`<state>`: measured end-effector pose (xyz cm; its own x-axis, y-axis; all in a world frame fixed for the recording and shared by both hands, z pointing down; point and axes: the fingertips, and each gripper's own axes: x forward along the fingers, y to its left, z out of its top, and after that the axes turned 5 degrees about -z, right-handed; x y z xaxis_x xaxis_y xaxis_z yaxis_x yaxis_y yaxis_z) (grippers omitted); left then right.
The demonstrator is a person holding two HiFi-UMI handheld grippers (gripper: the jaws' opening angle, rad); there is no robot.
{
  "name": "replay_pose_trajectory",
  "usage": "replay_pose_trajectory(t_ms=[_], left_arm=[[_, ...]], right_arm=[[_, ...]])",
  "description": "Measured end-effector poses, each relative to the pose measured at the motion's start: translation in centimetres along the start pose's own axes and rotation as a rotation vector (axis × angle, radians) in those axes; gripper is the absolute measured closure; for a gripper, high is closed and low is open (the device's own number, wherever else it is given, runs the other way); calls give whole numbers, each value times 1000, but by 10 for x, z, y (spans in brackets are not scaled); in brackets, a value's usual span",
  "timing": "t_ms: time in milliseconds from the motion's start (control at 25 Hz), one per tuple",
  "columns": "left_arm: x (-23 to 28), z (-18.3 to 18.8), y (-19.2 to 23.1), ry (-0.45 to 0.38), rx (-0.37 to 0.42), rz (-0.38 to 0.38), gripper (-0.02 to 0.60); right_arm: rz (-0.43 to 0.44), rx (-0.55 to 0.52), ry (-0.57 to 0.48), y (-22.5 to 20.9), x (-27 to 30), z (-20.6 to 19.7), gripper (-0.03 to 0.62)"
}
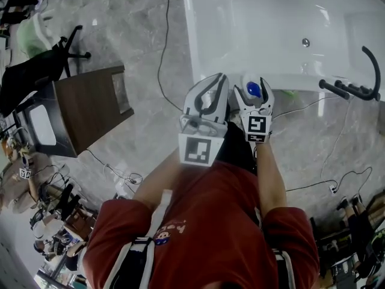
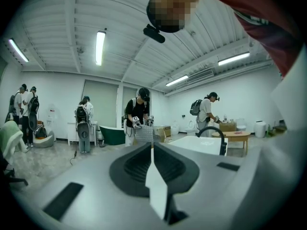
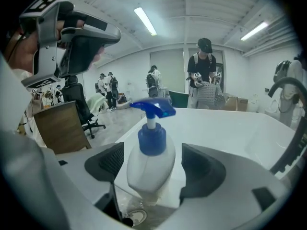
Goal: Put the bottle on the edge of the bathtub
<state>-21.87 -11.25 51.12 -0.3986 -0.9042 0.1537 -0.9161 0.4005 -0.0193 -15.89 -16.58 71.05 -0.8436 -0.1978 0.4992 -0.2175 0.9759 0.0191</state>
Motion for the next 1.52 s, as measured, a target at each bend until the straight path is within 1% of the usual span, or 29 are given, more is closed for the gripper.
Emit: replay_pose_trajectory(t_ms=[200,320,400,480,600,760,880,960,1080,1160,1200,1280,1360,1440,1520], left_arm=[[1,8,-6,-16,4,-4,554],[2,17,-9,-32,13,-21,554],[3,25,-9,-53,11,-28,554],[5,32,-11,-67,3,-32,554],[8,43,-18,-93,-13,-33,554],[10,54,-31,-101,-3,-57,554],[11,64,-39,-116,-15,-75,554],[13,72,-47,-134,-10,-92,554],[18,86,-63,-154,10,-128,554],[23,97,-74,-183,43,-158,554],[26,103,-80,-202,38,-170,554],[31,113,-92,-228,25,-190,554],[35,120,-103,-241,36,-214,554],[39,129,-112,-262,42,-242,554],[46,137,-124,-285,45,-277,554]], right_arm=[[0,3,-33,-8,-13,10,226],[16,-10,-62,-9,-23,25,218],[12,-35,-79,-10,-30,36,215],[6,-33,-99,-12,-38,47,215],[2,-27,-136,-17,-56,62,214],[-10,-70,-209,-22,-83,86,214],[-45,-104,-272,-31,-106,111,214],[-72,-122,-301,-38,-122,126,214],[-125,-106,-354,-57,-146,147,214],[-170,-83,-399,-73,-160,160,214],[-192,-80,-416,-81,-167,166,214],[-227,-104,-416,-96,-178,169,214],[-260,-119,-408,-108,-188,172,214],[-305,-106,-431,-122,-203,182,214],[-370,-81,-462,-138,-221,189,214]])
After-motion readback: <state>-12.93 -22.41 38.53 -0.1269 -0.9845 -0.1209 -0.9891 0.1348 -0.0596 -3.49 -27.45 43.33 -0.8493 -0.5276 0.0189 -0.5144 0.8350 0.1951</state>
